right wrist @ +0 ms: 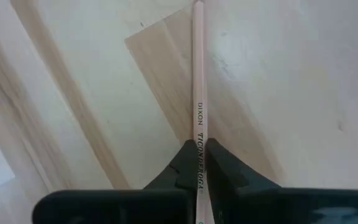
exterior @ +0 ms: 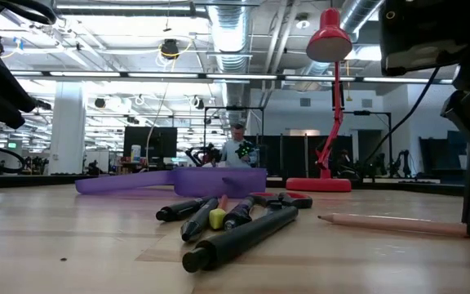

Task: Pick & place school supplies into a supply box
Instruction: Put the pink pencil into the violet supply box

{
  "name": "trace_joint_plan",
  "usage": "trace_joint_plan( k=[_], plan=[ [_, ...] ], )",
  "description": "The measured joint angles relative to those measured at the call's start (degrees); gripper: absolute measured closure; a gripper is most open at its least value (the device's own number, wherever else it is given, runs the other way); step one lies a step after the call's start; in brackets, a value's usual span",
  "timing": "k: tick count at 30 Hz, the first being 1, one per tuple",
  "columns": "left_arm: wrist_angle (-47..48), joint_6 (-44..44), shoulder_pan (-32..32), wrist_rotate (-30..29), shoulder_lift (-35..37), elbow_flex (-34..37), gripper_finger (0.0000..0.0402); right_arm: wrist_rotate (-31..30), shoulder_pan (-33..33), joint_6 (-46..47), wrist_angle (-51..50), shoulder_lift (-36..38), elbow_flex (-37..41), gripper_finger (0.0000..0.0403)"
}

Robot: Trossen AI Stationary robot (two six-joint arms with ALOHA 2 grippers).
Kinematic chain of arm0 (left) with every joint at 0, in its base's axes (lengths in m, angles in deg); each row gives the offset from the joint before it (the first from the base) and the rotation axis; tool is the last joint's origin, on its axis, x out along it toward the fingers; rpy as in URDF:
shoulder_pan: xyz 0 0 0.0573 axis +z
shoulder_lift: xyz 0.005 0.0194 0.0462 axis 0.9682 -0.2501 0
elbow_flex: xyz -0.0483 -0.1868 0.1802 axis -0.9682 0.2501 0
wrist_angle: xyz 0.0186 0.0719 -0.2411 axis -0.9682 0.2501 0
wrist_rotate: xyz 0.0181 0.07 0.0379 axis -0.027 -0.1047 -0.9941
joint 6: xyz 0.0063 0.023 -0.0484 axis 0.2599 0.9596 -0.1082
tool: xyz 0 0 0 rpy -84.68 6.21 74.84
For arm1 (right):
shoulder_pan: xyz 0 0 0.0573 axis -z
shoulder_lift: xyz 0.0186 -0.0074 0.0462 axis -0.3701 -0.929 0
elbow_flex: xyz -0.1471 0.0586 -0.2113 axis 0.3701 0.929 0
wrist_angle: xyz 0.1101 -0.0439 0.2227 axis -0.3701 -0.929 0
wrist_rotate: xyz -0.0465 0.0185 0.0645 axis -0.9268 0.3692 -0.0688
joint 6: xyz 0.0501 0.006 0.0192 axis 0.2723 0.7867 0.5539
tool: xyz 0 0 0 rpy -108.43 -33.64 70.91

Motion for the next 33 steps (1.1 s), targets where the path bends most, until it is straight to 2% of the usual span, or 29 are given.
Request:
trace_joint_plan(
  k=[12, 18, 24, 29, 33],
  plan=[
    [0.0, 0.3, 0.0, -0.1, 0.0, 0.0, 0.0303, -5.2, -0.1, 2.4, -3.9, -0.3, -0.1, 0.0402],
    [0.0, 0.3, 0.0, -0.2, 0.0, 0.0, 0.0303, -7.8, 0.0, 3.8, -17.0, -1.3, -3.8, 0.0402],
    [-0.4, 0.3, 0.0, -1.5, 0.0, 0.0, 0.0303, -14.6, 1.1, 5.3, -33.5, -1.2, -8.8, 0.0403],
    [-0.5, 0.2, 0.0, -1.6, 0.0, 0.0, 0.0303, -19.8, 3.1, 3.5, -39.9, -1.1, -11.7, 0.0403],
    [-0.5, 0.2, 0.0, -1.6, 0.0, 0.0, 0.0303, -22.8, 6.0, -0.1, -40.8, -1.1, -13.5, 0.0403]
  ],
)
